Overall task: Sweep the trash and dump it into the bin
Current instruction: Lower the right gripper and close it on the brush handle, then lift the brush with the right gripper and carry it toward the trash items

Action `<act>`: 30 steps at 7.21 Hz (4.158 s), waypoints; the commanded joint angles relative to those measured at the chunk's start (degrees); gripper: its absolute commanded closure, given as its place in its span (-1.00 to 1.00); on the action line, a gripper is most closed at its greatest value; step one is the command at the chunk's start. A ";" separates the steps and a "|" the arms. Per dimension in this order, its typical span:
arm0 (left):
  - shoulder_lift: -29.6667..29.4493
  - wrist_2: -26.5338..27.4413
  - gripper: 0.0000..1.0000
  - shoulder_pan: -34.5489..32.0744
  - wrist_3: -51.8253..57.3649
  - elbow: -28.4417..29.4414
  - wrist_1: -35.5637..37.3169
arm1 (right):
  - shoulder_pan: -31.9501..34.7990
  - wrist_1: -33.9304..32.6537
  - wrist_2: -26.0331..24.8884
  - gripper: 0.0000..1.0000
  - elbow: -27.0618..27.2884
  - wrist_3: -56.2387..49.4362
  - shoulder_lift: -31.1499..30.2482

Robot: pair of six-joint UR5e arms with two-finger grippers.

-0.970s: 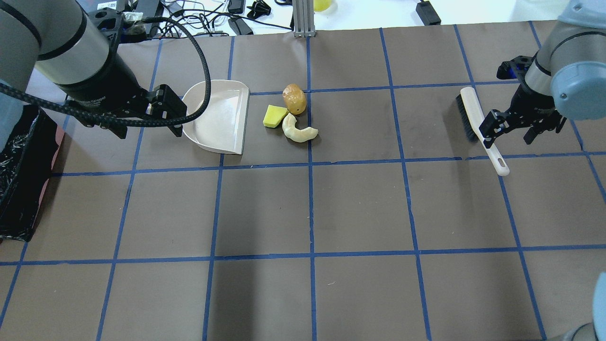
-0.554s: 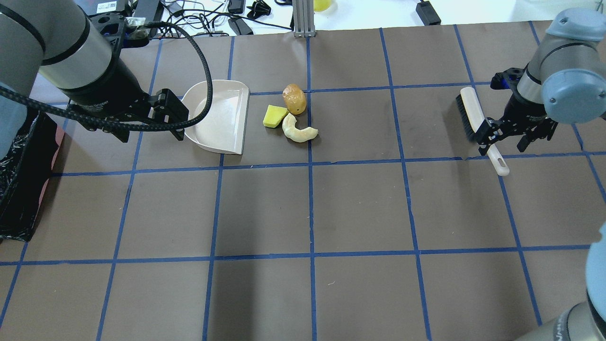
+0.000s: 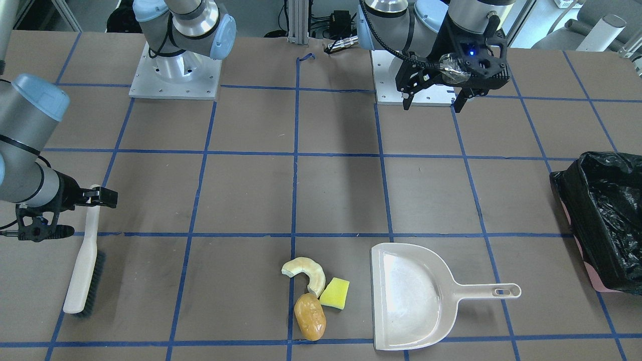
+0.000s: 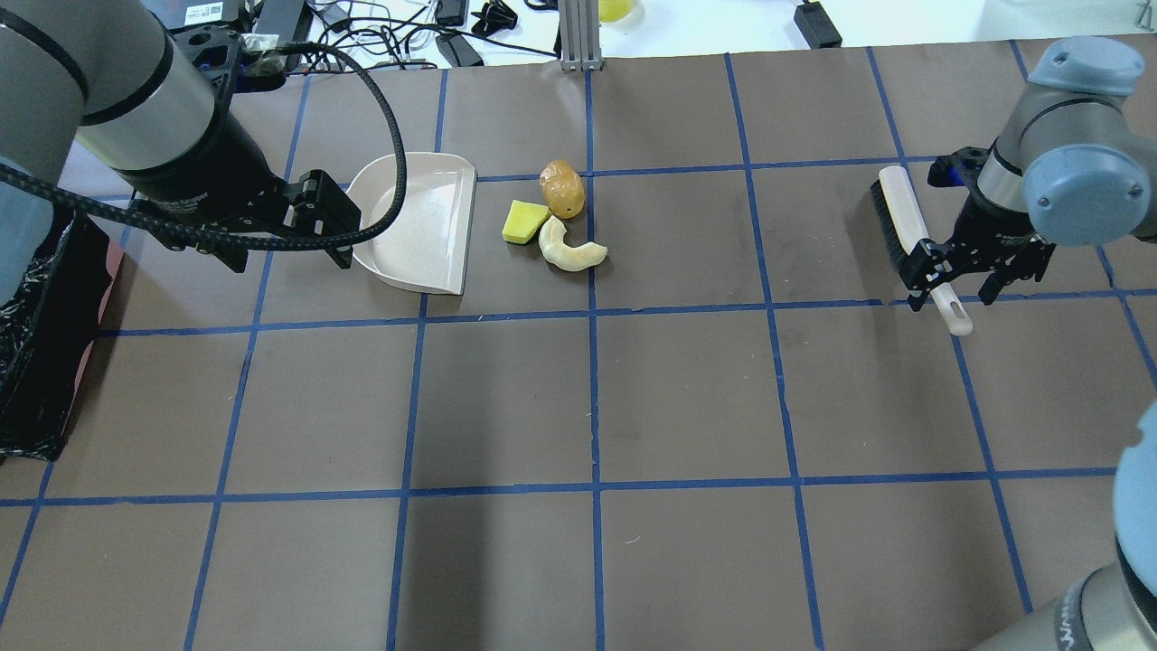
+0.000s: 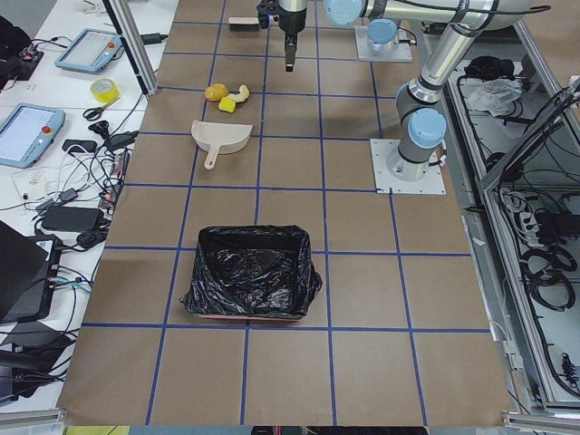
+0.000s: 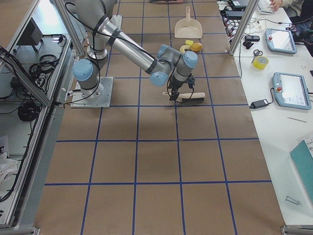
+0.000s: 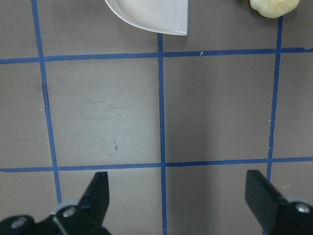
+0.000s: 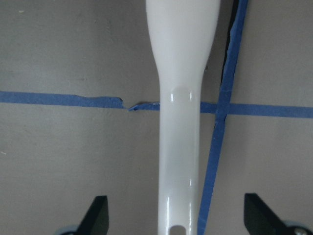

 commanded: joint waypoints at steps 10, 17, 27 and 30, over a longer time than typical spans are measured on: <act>0.07 0.09 -1.00 0.00 0.00 0.07 0.00 | 0.00 -0.69 -0.86 0.32 0.15 0.44 0.97; 0.07 0.09 -1.00 0.00 0.00 0.07 0.00 | 0.09 -1.04 -0.78 1.00 -0.55 1.06 0.10; 0.07 0.09 -1.00 0.00 0.00 0.07 0.00 | 23.10 7.23 2.83 1.00 -12.59 27.21 2.10; 0.07 0.09 -1.00 0.00 0.00 0.07 0.00 | 25.13 6.87 3.44 1.00 -13.56 33.27 3.25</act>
